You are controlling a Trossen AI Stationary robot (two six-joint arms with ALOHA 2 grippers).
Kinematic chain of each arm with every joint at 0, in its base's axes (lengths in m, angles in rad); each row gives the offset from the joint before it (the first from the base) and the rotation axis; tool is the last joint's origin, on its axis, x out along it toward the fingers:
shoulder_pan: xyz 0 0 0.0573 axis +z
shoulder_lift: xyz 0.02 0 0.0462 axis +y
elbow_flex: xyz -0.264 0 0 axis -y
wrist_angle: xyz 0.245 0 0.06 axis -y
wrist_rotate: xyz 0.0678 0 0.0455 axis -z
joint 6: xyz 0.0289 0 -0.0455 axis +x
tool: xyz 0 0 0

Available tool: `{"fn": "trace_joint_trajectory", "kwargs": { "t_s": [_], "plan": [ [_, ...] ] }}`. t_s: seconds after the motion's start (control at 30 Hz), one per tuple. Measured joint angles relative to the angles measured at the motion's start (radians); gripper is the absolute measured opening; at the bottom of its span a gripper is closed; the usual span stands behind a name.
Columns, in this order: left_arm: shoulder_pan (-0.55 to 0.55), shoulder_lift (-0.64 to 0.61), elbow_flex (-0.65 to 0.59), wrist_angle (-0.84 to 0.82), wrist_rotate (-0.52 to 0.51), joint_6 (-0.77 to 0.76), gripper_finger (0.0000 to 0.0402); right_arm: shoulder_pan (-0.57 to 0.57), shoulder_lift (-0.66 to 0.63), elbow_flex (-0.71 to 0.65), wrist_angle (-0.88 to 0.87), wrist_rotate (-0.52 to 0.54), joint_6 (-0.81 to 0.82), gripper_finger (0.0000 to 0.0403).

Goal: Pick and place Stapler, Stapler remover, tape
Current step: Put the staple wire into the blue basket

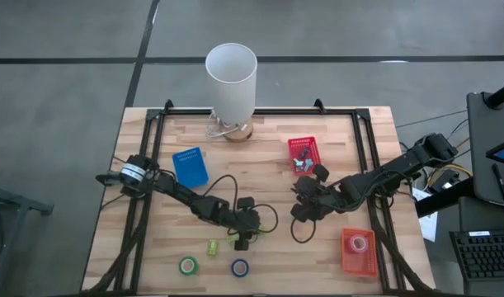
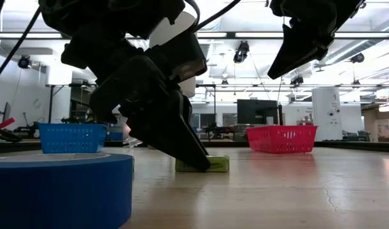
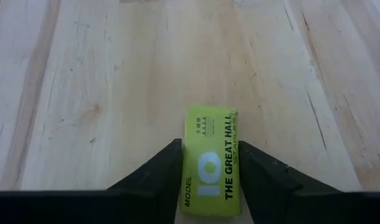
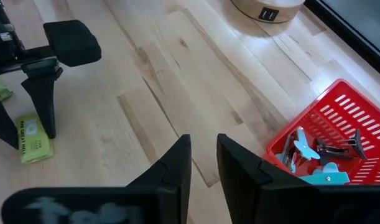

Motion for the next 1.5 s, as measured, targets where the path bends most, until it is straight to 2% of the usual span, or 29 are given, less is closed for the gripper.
{"fn": "trace_joint_trajectory", "kwargs": {
  "t_s": [0.2,0.47,0.63,0.9,1.1,1.5],
  "plan": [
    [0.001,0.000,0.000,0.000,-0.013,-0.003,0.0120,0.000,0.000,0.000,0.000,-0.001,0.000,0.0076],
    [0.002,-0.007,0.000,-0.019,-0.055,-0.008,0.0136,0.000,0.000,0.000,-0.001,-0.001,-0.002,0.0061],
    [0.005,-0.052,-0.002,-0.105,-0.125,-0.008,0.0122,0.000,0.000,0.000,-0.001,-0.001,-0.008,0.0060],
    [0.006,-0.177,-0.006,-0.339,-0.237,-0.020,0.0129,0.000,0.000,-0.005,-0.003,-0.002,-0.008,0.0069],
    [0.006,-0.295,-0.009,-0.579,-0.345,-0.039,0.0126,0.000,0.000,-0.006,-0.002,-0.003,-0.008,0.0074],
    [0.006,-0.536,-0.019,-1.004,-0.573,-0.167,0.0128,0.000,0.000,-0.006,-0.001,-0.003,-0.007,0.0061]
  ]
}}
